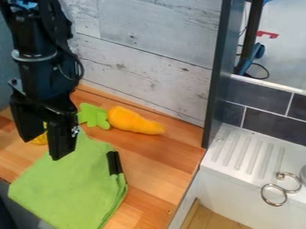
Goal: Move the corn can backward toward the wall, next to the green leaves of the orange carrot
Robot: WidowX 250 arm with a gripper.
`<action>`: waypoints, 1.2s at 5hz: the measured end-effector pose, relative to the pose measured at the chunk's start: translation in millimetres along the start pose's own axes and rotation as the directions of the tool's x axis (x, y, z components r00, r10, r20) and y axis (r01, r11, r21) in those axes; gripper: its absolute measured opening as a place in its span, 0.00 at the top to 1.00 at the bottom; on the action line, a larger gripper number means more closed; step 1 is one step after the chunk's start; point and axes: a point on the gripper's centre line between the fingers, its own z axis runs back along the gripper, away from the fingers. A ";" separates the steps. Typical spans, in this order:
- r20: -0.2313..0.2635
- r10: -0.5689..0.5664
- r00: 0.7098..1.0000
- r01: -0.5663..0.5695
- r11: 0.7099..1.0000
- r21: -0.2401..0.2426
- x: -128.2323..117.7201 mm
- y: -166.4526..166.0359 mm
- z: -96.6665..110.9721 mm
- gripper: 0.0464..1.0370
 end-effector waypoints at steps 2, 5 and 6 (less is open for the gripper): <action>0.031 0.150 0.988 -0.151 0.989 0.012 2.0 47.4 15.4 0.04; 0.054 0.377 0.925 -0.378 0.926 0.002 33.2 123.6 -20.7 0.04; 0.036 0.414 0.909 -0.414 0.910 -0.006 32.6 121.4 -24.4 0.04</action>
